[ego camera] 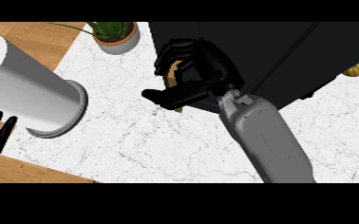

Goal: Pick up the bottled water, place it into the cabinet and close the cabinet

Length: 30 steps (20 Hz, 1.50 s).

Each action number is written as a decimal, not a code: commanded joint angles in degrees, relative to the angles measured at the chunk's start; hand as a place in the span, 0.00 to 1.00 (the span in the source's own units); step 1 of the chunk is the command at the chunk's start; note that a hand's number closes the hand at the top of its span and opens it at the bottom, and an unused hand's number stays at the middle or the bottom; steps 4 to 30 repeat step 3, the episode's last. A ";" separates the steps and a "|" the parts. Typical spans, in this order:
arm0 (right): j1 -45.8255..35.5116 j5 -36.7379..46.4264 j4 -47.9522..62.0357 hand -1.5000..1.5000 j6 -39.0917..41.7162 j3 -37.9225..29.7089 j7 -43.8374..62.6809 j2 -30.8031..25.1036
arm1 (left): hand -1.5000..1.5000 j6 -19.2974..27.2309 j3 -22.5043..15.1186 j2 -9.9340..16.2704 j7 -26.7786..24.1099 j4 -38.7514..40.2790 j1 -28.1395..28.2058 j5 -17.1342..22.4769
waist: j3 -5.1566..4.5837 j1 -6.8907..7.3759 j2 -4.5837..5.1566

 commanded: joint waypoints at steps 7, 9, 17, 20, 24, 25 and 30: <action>-11.12 -1.51 11.07 0.00 -9.21 -4.33 -3.36 -0.02 | 0.00 -0.19 0.04 -0.68 -0.41 0.15 0.13 -0.28 | -0.07 0.12 1.04; -11.12 -1.51 11.07 0.00 -9.21 -4.33 -3.36 -0.02 | 0.00 -0.19 0.04 -0.68 -0.41 0.15 0.13 -0.28 | -0.07 0.12 1.04; -11.12 -1.51 11.07 0.00 -9.21 -4.33 -3.36 -0.02 | 0.00 -0.19 0.04 -0.68 -0.41 0.15 0.13 -0.28 | -0.07 0.12 1.04; -11.12 -1.51 11.07 0.00 -9.21 -4.33 -3.36 -0.02 | 0.00 -0.19 0.04 -0.68 -0.41 0.15 0.13 -0.28 | -0.07 0.12 1.04; -11.12 -1.51 11.07 0.00 -9.21 -4.33 -3.36 -0.02 | 0.00 -0.19 0.04 -0.68 -0.41 0.15 0.13 -0.28 | -0.07 0.12 1.04; -11.12 -1.51 11.07 0.00 -9.21 -4.33 -3.36 -0.02 | 0.00 -0.19 0.04 -0.68 -0.41 0.15 0.13 -0.28 | -0.07 0.12 1.04; -11.12 -1.51 11.07 0.00 -9.21 -4.33 -3.36 -0.02 | 0.00 -0.19 0.04 -0.68 -0.41 0.15 0.13 -0.28 | -0.07 0.12 1.04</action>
